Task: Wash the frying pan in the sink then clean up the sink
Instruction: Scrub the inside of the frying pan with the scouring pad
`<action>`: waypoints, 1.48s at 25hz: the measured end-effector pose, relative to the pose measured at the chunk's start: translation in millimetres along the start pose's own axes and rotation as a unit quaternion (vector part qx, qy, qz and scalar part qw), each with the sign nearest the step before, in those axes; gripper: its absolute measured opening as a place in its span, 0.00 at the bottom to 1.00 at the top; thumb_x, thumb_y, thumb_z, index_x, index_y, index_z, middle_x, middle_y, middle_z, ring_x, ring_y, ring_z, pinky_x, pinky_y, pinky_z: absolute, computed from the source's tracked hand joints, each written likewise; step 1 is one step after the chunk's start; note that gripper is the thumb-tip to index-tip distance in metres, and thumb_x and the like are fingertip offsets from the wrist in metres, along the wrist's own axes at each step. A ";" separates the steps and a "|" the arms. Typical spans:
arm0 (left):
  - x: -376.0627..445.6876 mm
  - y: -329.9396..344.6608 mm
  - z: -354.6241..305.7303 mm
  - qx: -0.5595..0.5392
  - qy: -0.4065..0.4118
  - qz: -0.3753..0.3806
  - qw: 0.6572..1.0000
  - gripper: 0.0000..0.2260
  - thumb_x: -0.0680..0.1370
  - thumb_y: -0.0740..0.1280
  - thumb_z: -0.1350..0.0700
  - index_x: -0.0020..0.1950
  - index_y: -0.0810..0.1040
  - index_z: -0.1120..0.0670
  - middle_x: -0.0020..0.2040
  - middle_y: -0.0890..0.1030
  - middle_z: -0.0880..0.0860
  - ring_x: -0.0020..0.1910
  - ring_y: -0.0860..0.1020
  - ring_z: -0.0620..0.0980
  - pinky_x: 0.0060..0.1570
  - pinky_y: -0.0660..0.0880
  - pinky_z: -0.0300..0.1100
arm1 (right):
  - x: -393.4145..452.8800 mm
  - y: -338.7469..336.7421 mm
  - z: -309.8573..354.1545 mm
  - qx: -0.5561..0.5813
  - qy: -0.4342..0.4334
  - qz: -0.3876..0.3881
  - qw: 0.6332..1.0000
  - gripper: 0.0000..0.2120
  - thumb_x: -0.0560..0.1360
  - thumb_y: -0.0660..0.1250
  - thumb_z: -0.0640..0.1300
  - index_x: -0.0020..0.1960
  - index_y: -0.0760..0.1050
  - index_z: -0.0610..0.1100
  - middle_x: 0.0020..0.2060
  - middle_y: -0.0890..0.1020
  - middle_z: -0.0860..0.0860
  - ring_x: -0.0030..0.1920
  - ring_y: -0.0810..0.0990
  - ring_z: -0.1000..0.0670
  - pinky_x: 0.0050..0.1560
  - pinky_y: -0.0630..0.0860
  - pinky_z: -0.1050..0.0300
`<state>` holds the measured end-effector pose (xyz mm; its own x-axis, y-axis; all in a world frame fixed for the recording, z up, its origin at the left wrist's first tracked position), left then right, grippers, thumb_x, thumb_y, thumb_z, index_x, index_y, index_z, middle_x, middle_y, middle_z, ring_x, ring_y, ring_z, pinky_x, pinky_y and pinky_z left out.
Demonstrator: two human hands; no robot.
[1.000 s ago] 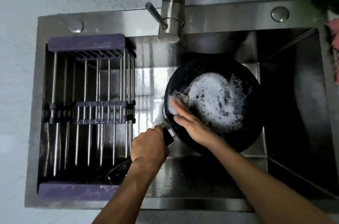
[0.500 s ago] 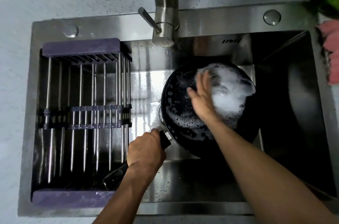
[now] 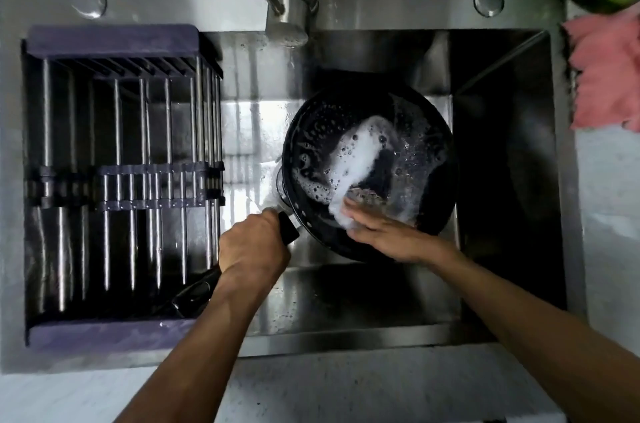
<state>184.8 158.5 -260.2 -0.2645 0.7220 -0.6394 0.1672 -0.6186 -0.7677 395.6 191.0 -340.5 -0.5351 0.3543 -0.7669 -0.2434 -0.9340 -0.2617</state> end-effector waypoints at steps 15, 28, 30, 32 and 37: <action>0.0 -1.0 0.1 0.008 0.005 -0.008 1.000 0.13 0.75 0.67 0.55 0.59 0.74 0.52 0.49 0.81 0.53 0.47 0.81 0.54 0.38 0.68 0.43 | -1.2 -4.9 19.2 -0.051 0.033 -0.080 0.995 0.30 0.84 0.52 0.59 0.81 0.43 0.58 0.81 0.41 0.58 0.78 0.38 0.57 0.79 0.41 0.47; 2.7 2.9 -0.1 0.003 0.009 0.000 1.000 0.13 0.75 0.67 0.53 0.58 0.73 0.51 0.49 0.81 0.52 0.48 0.81 0.54 0.39 0.69 0.43 | 59.0 -53.4 76.3 0.020 -0.034 -0.115 0.993 0.27 0.86 0.49 0.55 0.82 0.48 0.49 0.80 0.37 0.55 0.76 0.32 0.57 0.76 0.32 0.53; 2.5 3.8 -0.2 0.005 0.006 0.002 1.000 0.13 0.75 0.67 0.54 0.59 0.73 0.51 0.50 0.81 0.53 0.49 0.81 0.54 0.39 0.68 0.43 | 52.6 -86.6 25.0 -0.068 0.076 -0.190 0.976 0.28 0.85 0.47 0.57 0.82 0.43 0.52 0.79 0.35 0.54 0.76 0.31 0.56 0.79 0.37 0.44; 1.6 2.4 1.0 0.009 0.011 0.004 1.000 0.13 0.75 0.66 0.54 0.59 0.73 0.52 0.49 0.80 0.52 0.48 0.81 0.54 0.39 0.68 0.43 | 29.0 -58.1 0.4 -0.088 0.116 -0.167 0.975 0.28 0.85 0.48 0.56 0.81 0.40 0.54 0.78 0.33 0.56 0.77 0.31 0.54 0.79 0.41 0.41; 2.3 4.8 -0.6 -0.001 0.025 0.005 1.000 0.16 0.74 0.68 0.48 0.59 0.72 0.50 0.51 0.80 0.51 0.50 0.81 0.53 0.43 0.73 0.44 | 83.6 -49.3 89.4 0.082 -0.136 -0.171 0.972 0.37 0.82 0.58 0.43 0.81 0.38 0.52 0.76 0.31 0.59 0.77 0.30 0.57 0.79 0.35 0.52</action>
<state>185.6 157.3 -265.4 -0.2149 0.7303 -0.6485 0.1725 -0.6252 -0.7612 290.5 270.8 -339.3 -0.5892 0.6624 -0.4627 -0.5576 -0.7478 -0.3604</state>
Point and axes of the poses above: each hand's wrist, its own x-axis towards the middle knuckle, its own y-axis out of the palm, z = x × y, the point moved 7 cm from there along x, towards the middle knuckle
